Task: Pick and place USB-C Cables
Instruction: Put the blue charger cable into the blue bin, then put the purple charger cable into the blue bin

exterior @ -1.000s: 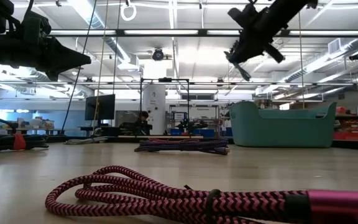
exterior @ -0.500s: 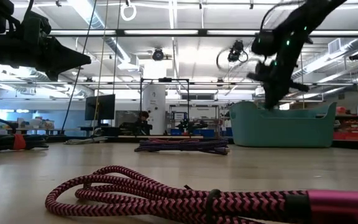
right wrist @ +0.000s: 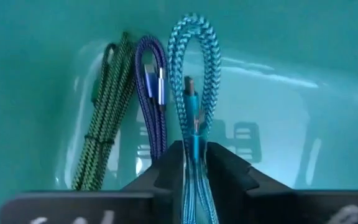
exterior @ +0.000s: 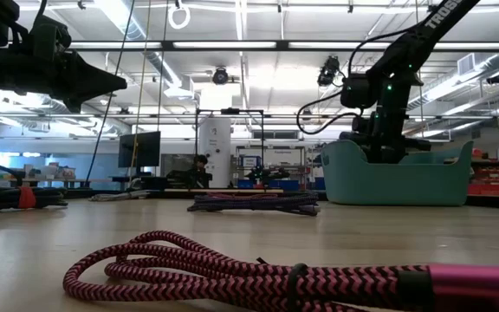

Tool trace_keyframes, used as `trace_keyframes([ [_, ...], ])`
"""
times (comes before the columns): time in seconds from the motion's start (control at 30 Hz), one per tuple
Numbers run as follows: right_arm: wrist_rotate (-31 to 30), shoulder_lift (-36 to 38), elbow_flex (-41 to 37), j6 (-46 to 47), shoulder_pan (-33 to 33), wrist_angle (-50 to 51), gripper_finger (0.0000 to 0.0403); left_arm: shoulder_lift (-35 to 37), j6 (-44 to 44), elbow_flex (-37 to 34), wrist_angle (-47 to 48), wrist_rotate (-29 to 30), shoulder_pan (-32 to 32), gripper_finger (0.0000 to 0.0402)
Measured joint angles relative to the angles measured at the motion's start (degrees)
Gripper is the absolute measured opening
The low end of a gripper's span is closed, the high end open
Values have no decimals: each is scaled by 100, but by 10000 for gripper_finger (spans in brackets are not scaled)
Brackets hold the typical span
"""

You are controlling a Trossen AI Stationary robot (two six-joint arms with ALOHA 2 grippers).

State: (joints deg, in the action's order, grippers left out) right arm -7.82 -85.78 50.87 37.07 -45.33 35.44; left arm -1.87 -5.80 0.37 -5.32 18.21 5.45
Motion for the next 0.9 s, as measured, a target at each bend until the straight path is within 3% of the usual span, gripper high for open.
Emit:
trace_keyframes([
  [0.23, -134, 404, 0, -108, 21, -74, 141, 0, 0, 1, 0, 1, 0, 33],
  [0.4, -113, 1039, 0, -68, 386, -117, 152, 0, 0, 1, 0, -1, -1, 26],
  [0.63, -239, 1652, 0, 456, 1791, -562, 145, 0, 0, 0, 0, 0, 1, 32],
  [0.9, -403, 1479, 2, 720, 3810, -1701, 144, 0, -2, 1, 0, -1, 0, 31],
])
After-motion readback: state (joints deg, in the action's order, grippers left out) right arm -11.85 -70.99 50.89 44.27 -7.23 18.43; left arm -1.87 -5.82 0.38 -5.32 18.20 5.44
